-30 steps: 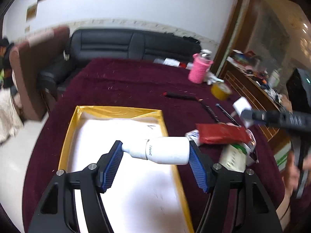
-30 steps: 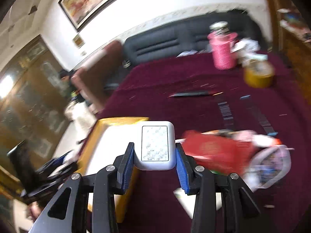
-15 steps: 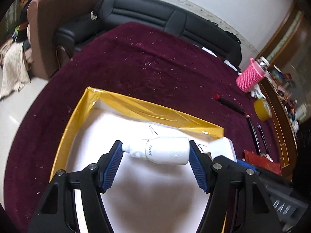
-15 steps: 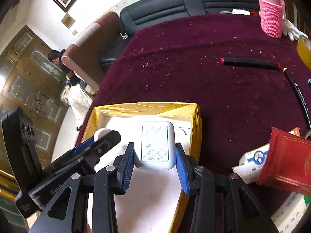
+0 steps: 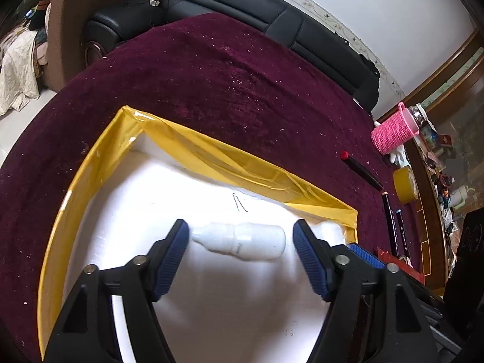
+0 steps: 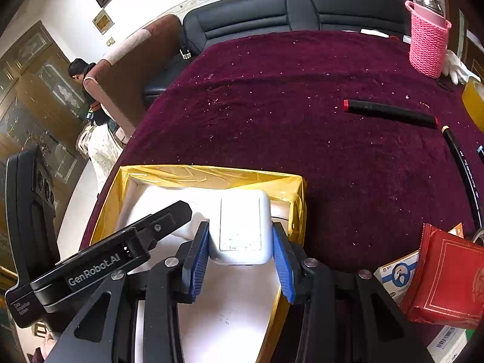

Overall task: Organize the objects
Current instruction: 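Release the bottle and charger into the yellow-rimmed tray with both grippers, then grasp a black marker with each gripper from the table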

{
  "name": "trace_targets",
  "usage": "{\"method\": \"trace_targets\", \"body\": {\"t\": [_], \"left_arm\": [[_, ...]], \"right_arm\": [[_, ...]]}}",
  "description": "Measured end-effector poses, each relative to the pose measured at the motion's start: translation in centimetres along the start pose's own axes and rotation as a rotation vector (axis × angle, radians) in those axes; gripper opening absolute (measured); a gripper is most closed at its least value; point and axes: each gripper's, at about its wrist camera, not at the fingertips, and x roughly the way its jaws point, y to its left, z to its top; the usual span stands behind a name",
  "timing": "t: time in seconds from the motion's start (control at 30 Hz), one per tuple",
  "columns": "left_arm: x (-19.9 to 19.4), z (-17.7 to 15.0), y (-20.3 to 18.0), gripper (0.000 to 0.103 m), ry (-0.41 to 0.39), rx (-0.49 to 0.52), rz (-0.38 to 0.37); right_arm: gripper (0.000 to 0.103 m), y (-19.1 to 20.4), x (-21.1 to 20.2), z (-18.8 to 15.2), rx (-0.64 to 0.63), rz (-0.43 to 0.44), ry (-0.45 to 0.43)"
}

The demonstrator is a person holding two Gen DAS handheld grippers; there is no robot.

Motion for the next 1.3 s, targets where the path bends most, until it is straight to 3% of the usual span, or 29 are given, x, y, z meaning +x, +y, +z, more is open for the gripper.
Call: {"method": "trace_targets", "body": {"t": [0.17, 0.37, 0.47, 0.53, 0.7, 0.83, 0.9, 0.97, 1.03, 1.17, 1.3], "left_arm": [[-1.8, -0.2, 0.1, 0.078, -0.027, -0.003, -0.026], [-5.6, -2.2, -1.1, 0.086, -0.06, 0.046, -0.057], [-7.2, -4.8, -2.0, 0.092, -0.124, 0.107, -0.01], [-7.3, -6.5, -2.1, 0.092, -0.155, 0.125, 0.025], [-5.5, -8.7, -1.5, 0.092, -0.083, 0.113, 0.096], [-6.6, -9.5, -0.7, 0.093, -0.107, 0.113, 0.156], [-6.8, -10.0, 0.2, 0.093, -0.081, 0.105, 0.171], [-7.0, -10.3, 1.2, 0.093, -0.059, 0.081, 0.159], [-7.8, -10.3, 1.5, 0.093, -0.068, 0.072, 0.096], [-10.5, -10.3, -2.1, 0.093, -0.176, 0.193, 0.113], [-10.7, -10.2, -8.6, 0.093, -0.18, 0.366, 0.082]], "right_arm": [[0.051, 0.0, -0.9, 0.0, 0.012, 0.011, -0.026], [0.076, -0.5, -6.0, -0.6, -0.014, 0.004, -0.122], [0.082, -1.8, -9.3, -1.7, -0.02, -0.013, -0.174], [0.083, -3.1, -10.9, -2.9, -0.011, -0.02, -0.196], [0.083, -6.7, -13.4, -6.2, 0.059, -0.023, -0.202], [0.083, -9.3, -15.0, -8.8, 0.111, -0.015, -0.214], [0.083, -10.3, -15.9, -9.7, 0.124, -0.008, -0.219], [0.083, -11.4, -16.9, -10.6, 0.136, -0.005, -0.227], [0.084, -12.5, -17.8, -11.3, 0.145, -0.006, -0.239], [0.085, -15.9, -19.4, -12.1, 0.184, -0.046, -0.27], [0.085, -20.3, -19.8, -12.4, 0.288, -0.06, -0.297]]}}
